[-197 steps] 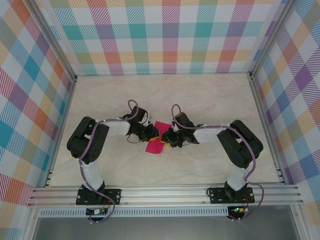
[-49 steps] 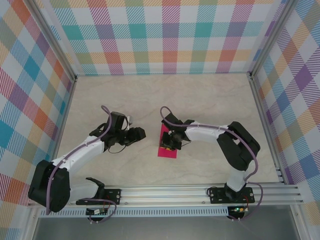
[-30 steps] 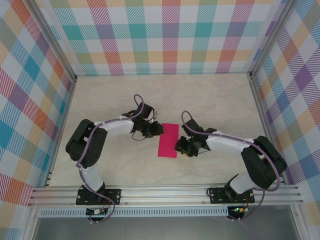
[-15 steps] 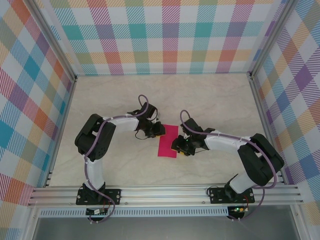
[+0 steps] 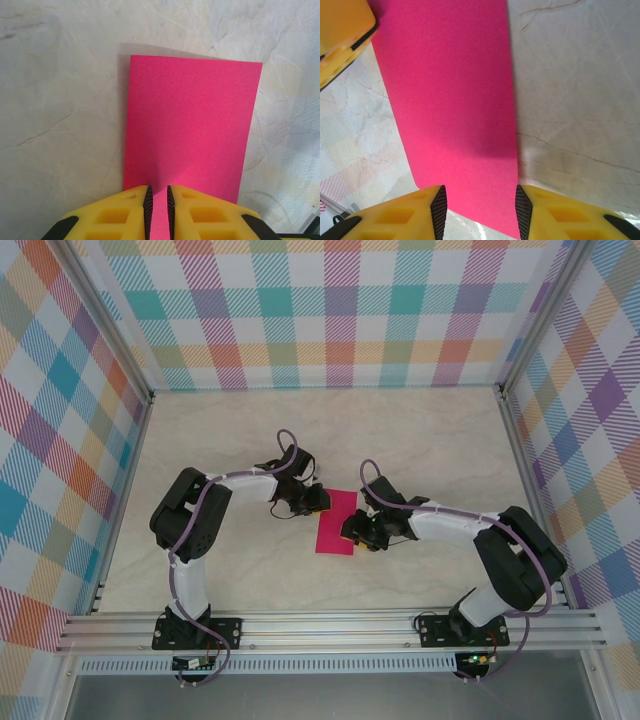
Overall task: Fold a paper plane with a square sheet of paper (pick it up from the middle)
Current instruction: Third fold the triangle at the center of the table.
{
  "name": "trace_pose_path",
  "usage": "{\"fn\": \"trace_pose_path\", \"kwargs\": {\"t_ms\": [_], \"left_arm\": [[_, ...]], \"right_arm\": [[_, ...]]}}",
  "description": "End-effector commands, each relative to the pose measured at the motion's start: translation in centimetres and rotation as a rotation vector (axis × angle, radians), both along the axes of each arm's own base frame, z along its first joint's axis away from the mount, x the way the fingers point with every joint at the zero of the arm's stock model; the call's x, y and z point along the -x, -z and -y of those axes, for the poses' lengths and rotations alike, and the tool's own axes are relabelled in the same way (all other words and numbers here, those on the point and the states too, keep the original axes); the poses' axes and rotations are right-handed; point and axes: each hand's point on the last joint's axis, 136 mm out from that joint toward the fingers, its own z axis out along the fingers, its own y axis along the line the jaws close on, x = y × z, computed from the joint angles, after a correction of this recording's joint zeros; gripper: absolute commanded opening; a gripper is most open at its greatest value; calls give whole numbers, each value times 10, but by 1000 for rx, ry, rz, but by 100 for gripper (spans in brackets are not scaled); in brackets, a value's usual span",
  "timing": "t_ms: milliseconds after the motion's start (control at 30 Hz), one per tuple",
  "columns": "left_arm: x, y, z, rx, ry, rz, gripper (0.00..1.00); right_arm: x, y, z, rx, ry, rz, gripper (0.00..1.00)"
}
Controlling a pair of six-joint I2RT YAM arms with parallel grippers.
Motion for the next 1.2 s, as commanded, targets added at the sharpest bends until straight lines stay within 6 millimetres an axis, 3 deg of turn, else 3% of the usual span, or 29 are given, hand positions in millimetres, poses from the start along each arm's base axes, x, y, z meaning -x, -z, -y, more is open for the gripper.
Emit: {"fn": "trace_pose_path", "kwargs": {"t_ms": [0, 367, 667, 933, 1167], "left_arm": [[10, 13, -5, -44, 19, -12, 19], [9, 9, -5, -47, 21, -4, 19], [11, 6, -7, -45, 12, -2, 19], [13, 3, -9, -47, 13, 1, 19], [13, 4, -8, -45, 11, 0, 19]], "right_arm": [[5, 13, -2, -10, -3, -41, 42], [1, -1, -4, -33, 1, 4, 42], [-2, 10, 16, 59, 48, 0, 45], [3, 17, -2, -23, -1, -36, 46], [0, 7, -11, -81, -21, -8, 40]]}}
